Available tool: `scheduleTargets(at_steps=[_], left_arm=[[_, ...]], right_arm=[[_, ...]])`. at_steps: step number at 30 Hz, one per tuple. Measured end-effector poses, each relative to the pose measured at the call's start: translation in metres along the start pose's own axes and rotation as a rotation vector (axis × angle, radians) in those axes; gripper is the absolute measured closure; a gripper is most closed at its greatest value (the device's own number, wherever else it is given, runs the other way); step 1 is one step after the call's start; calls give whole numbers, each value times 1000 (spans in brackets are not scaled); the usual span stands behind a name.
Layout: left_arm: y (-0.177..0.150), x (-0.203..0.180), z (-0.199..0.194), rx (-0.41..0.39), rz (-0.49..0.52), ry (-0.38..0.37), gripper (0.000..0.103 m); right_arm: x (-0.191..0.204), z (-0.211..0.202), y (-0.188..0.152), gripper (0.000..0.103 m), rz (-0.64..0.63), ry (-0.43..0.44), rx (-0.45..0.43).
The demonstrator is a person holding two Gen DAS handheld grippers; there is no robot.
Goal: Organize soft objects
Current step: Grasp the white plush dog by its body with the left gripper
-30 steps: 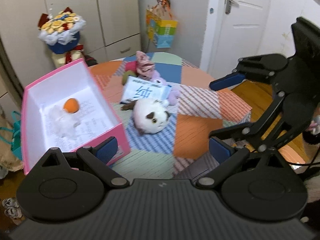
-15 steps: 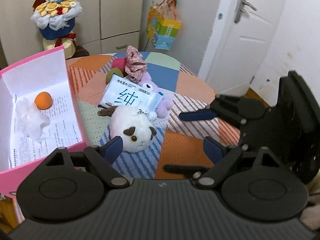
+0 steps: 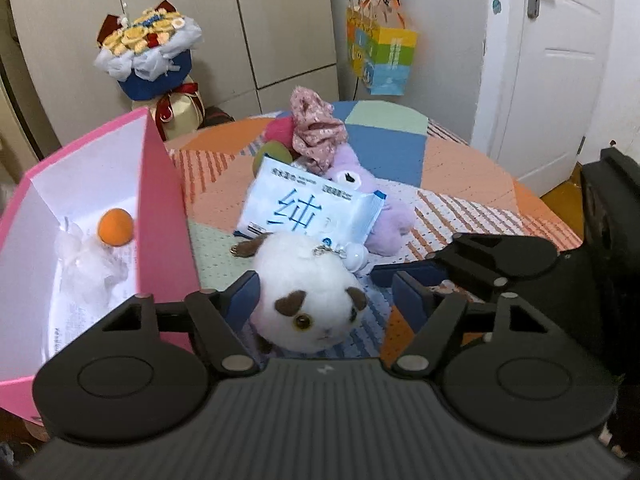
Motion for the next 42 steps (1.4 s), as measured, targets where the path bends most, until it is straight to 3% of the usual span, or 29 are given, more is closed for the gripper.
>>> scheduleTargets(at_steps=[3,9,14,17,19,23,29,38,42], left_arm=[[-3,-1,8,14,-20,11,33],[-7,2,19,7,-23,105,31],[-5,7,24,12,-82,71,29],[-7,10,23,6,-135,57,33],[-8,14,21,2,-161,69,47],[-13,21,20,1,-252,46,48],[-20,18,15,-15,-261,60,49],[-26,9,-1,-7,-274,-33,48],[-24,9,0,-15,-298,-102,39]], right_arm=[[-2,6,-3,17,39,7,-2],[-2,14,-7,17,72,9,7],[1,14,-9,18,49,-21,-8],[-1,13,-9,18,53,-33,-26],[-1,13,-9,18,47,-55,-36],[0,13,-10,24,56,-70,-59],[13,14,-13,37,6,-114,-86],[18,-9,-17,42,22,-125,-63],[13,-21,-21,42,24,-137,-57]])
Point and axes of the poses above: each gripper's, at about its wrist camera, not at the fingertips, and z roughly the way its jaws point, x to its left, y to its top, the point moved 8 cm from there along z, roughly the way its jaws point, and after that the axes turned 2 degrees about y, right-handed, at the moved point
